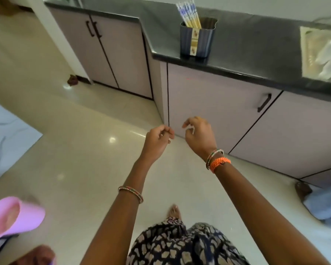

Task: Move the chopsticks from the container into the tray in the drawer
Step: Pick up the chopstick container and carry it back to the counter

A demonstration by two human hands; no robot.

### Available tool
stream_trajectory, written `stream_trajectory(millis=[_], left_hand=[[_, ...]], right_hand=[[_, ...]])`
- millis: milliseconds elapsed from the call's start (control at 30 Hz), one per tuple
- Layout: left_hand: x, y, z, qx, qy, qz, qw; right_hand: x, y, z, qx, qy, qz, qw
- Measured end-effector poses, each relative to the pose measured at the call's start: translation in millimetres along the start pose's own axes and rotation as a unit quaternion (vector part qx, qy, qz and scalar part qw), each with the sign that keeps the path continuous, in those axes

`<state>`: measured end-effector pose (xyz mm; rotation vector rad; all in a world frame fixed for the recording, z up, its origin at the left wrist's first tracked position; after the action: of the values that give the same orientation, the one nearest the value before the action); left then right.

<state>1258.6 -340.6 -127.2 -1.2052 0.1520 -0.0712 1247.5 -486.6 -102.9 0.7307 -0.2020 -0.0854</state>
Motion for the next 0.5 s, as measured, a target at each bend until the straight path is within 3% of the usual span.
stream_trajectory(millis=[333, 500], left_hand=[[157, -18, -2, -0.036, 0.007, -0.006, 0.999], [249, -15, -7, -0.061, -0.007, 0.007, 0.998]], right_hand=[[155, -33, -6, 0.028, -0.042, -0.017, 0.999], [243, -64, 0, 0.118, -0.125, -0.065, 0.983]])
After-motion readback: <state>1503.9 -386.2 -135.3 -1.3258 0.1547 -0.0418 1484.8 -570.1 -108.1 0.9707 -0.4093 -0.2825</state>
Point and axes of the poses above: each hand's wrist, its own x-axis towards the middle knuckle, its own z-axis out of the back of the hand, y = z × x, the point moved 6 cm from there along x, towards the middle knuckle
